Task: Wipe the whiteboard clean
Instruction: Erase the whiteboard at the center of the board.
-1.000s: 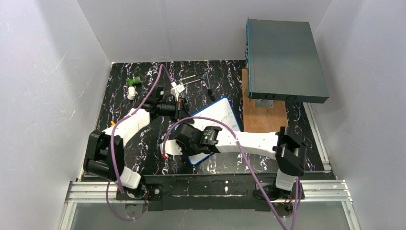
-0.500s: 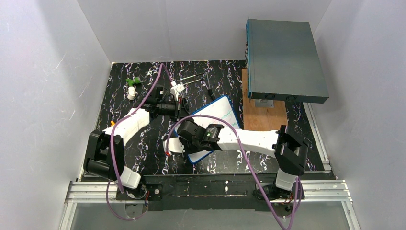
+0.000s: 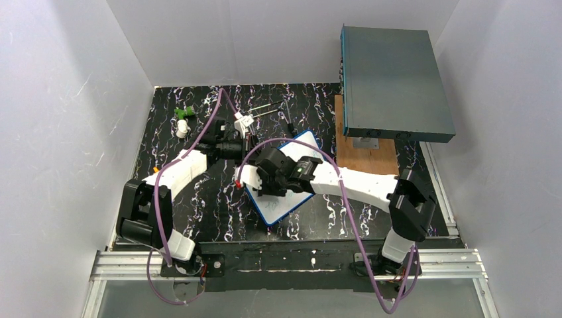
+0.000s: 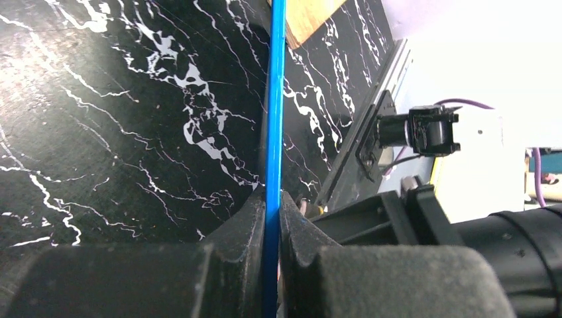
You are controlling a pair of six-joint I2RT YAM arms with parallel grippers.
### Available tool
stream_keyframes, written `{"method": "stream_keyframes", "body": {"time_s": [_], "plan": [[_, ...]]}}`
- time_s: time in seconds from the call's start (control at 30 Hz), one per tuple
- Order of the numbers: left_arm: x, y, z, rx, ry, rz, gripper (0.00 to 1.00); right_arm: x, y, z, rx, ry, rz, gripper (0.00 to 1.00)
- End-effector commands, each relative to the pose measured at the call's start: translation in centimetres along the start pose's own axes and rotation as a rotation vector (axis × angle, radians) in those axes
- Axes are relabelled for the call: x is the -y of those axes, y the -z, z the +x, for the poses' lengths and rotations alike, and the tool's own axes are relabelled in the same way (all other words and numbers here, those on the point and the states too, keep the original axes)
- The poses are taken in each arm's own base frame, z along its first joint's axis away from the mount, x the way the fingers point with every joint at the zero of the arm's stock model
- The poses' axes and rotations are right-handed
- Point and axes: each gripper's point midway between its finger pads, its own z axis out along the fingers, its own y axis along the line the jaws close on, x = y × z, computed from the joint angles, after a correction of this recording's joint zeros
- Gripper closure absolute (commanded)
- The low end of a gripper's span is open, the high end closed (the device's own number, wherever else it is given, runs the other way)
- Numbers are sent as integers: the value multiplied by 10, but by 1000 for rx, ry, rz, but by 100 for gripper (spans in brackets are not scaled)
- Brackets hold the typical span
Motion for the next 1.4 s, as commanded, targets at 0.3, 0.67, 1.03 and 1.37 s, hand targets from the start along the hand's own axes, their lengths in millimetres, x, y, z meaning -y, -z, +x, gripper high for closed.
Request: {"method": "stream_keyframes", "body": {"time_s": [0.3, 0.67, 1.03, 1.37], "plan": [[-10, 22, 1, 275, 251, -193, 100, 16, 12, -41, 189, -268, -6, 99], [-9, 48, 7, 540, 427, -202, 100, -9, 34, -47, 297, -421, -309, 99], [-10, 66, 16, 705, 449, -183, 100, -59, 27, -64, 273, -332, -440, 99], [0, 71, 25, 736, 394, -129, 100, 8, -4, -11, 146, -442, -160, 99]]}}
